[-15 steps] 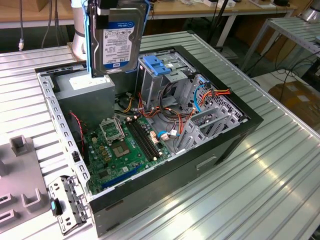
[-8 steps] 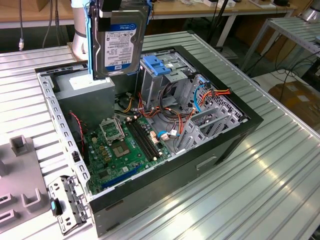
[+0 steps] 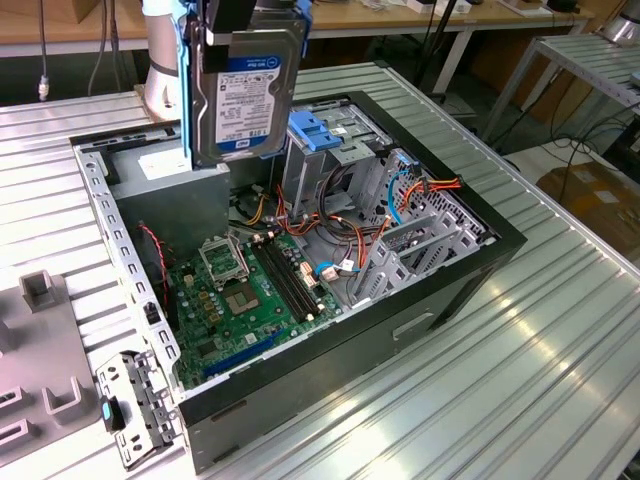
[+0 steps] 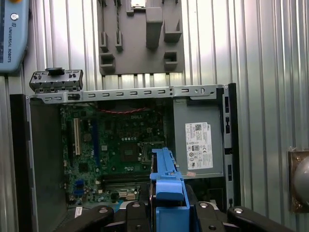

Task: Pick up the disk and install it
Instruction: 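Insert the disk into the insertion slot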

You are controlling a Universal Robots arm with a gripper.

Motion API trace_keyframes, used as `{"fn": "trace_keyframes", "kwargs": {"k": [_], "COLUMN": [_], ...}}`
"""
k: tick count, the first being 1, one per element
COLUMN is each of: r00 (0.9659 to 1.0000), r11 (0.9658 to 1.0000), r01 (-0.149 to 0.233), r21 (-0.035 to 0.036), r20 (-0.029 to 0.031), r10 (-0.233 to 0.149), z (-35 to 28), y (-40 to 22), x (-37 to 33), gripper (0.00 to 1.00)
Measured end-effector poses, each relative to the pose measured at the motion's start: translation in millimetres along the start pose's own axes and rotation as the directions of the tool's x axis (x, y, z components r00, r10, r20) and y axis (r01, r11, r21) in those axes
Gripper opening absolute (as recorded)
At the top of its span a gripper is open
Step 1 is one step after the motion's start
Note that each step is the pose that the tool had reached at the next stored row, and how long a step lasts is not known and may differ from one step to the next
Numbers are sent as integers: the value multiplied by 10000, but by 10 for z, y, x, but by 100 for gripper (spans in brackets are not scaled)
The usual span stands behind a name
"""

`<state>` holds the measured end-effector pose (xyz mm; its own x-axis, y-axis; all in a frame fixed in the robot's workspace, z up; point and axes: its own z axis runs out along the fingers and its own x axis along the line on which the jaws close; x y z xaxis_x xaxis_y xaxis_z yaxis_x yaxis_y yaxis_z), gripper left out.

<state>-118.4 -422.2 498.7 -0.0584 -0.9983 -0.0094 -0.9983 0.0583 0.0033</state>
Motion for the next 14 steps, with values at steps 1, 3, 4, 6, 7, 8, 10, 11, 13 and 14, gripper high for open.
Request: {"fn": "trace_keyframes", "kwargs": {"k": [1,3,4,6,7,8,10,11,13,14], "r00": [10000,10000,10000,10000,10000,10000,10000,10000,10000,10000], "r11": [10000,10000,10000,10000,10000,10000,10000,10000,10000,10000], "r01": [0,0,-1,0,0,0,0,0,0,0], "r21": [0,0,0,0,0,0,0,0,0,0], "r20": [0,-1,-1,-1,-1,0,0,0,0,0], "r10": [0,0,1,0,0,0,0,0,0,0], "z": [0,1,1,2,2,3,4,4,4,5], "y": [-1,-2,-3,-6,-8,-8,-11,-12,-13,-18], "x": [13,40,58,104,126,144,182,194,204,208], "gripper": [37,37,37,37,37,37,37,37,37,37]}}
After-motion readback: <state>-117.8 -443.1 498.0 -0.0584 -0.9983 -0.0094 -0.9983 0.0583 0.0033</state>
